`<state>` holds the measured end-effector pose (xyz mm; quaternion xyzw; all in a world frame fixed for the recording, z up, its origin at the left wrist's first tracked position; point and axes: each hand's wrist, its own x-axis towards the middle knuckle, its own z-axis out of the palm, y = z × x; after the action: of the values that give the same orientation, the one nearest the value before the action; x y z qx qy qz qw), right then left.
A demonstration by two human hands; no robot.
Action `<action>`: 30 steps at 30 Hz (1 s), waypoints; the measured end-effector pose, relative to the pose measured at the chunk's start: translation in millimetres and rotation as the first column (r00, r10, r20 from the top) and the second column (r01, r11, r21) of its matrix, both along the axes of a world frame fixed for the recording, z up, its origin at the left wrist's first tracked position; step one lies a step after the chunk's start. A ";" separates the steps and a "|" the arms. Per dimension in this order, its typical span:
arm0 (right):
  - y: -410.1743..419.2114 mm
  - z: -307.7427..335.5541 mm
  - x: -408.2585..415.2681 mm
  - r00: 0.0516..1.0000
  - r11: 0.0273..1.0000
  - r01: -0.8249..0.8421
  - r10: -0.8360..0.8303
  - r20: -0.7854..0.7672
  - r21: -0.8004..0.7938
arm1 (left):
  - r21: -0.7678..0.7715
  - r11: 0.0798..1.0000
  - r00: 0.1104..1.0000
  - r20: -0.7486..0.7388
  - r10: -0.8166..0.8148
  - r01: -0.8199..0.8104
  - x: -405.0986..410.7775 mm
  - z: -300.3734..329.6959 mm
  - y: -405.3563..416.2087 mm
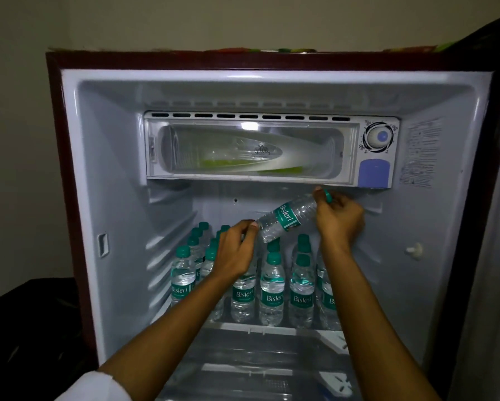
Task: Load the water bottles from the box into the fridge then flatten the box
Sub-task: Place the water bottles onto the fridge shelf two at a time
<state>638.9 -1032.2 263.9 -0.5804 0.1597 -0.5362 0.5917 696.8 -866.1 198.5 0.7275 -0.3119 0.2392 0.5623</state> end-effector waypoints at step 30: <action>-64.3 -24.6 131.4 0.913 0.837 0.191 -0.344 -0.220 -0.513 | 0.956 0.291 0.997 -0.045 0.061 0.025 51.3 14.1 -36.1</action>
<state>770.3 -1096.5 239.3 -0.7557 0.1908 -0.5414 0.3153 748.1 -902.2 212.6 0.9309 -0.3641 -0.0137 0.0270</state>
